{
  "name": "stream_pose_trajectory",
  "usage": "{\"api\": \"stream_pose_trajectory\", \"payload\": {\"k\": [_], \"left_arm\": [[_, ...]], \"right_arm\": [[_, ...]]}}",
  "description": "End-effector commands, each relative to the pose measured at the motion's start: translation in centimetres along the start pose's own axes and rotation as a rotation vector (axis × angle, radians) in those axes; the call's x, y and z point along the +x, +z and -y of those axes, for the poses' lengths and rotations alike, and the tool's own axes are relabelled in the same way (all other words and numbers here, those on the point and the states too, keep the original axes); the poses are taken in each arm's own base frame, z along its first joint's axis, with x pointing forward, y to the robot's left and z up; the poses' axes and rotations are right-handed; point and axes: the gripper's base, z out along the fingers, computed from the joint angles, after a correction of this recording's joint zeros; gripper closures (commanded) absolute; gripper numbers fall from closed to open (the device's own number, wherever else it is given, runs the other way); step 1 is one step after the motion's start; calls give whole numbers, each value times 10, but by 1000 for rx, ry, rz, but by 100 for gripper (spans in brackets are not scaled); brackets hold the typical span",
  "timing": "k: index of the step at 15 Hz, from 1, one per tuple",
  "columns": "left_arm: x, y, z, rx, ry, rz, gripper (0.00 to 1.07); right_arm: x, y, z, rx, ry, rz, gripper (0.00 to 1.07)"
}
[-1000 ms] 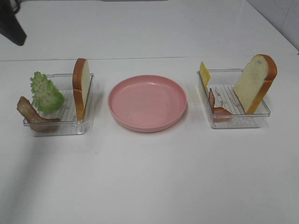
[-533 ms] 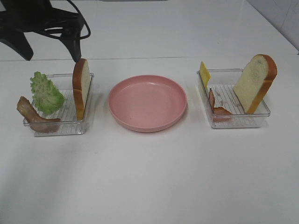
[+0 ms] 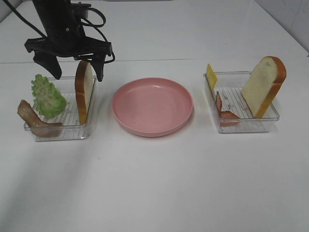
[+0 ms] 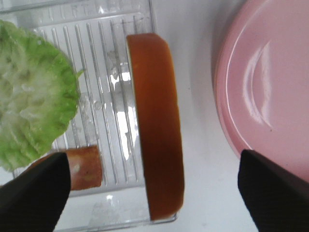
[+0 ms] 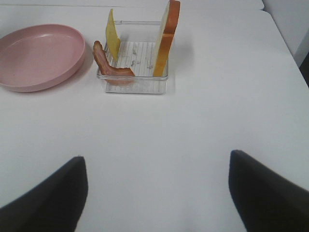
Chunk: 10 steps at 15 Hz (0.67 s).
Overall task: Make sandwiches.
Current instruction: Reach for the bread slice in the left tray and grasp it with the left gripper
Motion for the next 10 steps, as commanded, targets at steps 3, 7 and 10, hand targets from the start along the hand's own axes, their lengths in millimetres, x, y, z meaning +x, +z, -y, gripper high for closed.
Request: {"api": "stream_pose_trajectory", "payload": {"k": [3,7,10], "left_arm": [[-3,9,3,3,-17,19,38],[-3,12,3,0,-9,12,58],[-1,15,2,-8,-9,-11,65]], "right_arm": [[0,-1,0,9,-8,23,31],[0,-1,0,9,-8,23,31],[0,-1,0,9,-8,23,31]]}}
